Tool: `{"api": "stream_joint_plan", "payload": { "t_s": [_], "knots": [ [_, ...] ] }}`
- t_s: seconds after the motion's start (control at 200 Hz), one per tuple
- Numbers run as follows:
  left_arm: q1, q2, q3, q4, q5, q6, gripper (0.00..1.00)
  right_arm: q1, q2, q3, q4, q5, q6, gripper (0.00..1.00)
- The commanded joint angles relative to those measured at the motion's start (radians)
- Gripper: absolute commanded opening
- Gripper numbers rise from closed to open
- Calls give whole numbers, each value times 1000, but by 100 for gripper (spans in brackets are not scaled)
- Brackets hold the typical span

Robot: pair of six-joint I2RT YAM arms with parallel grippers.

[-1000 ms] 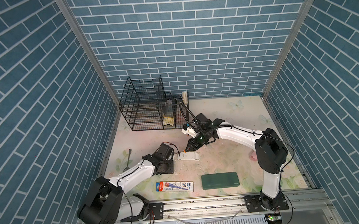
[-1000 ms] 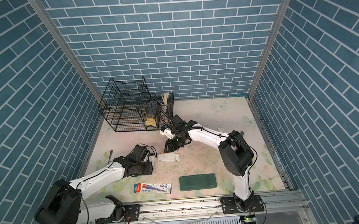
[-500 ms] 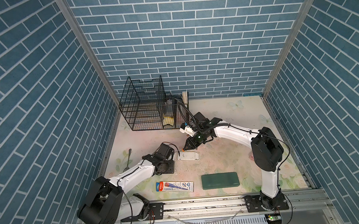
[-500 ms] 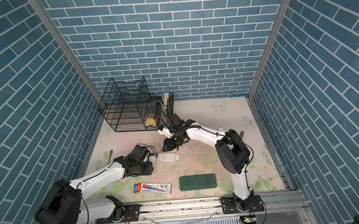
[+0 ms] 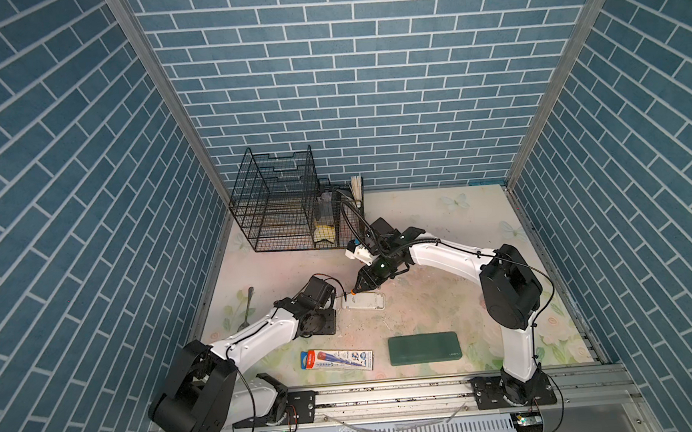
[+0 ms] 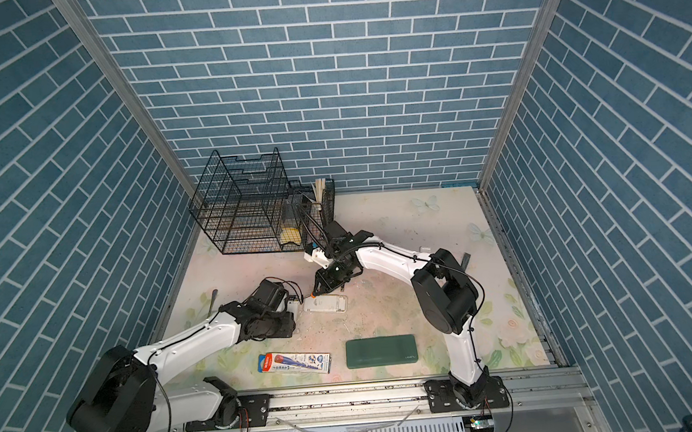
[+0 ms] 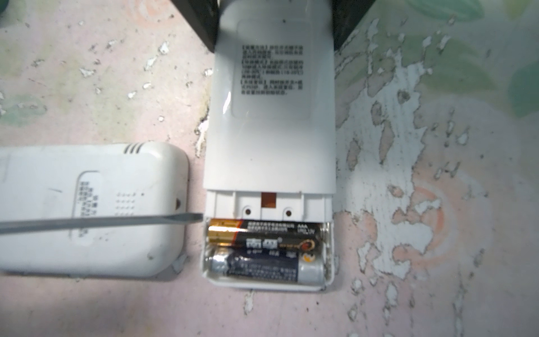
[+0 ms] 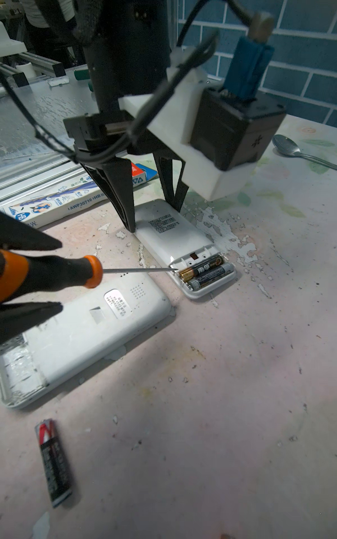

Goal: Unload the batteries from the remote control

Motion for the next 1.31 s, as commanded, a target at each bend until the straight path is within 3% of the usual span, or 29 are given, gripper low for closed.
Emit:
{"api": "stream_joint_plan", "payload": {
  "t_s": [0.0, 1.3],
  "knots": [
    [3, 32, -41, -19, 59, -3, 47, 5, 18, 35, -18, -8, -50, 0],
    [3, 46, -39, -15, 71, 2, 45, -16, 17, 0, 30, 13, -23, 0]
  ]
}}
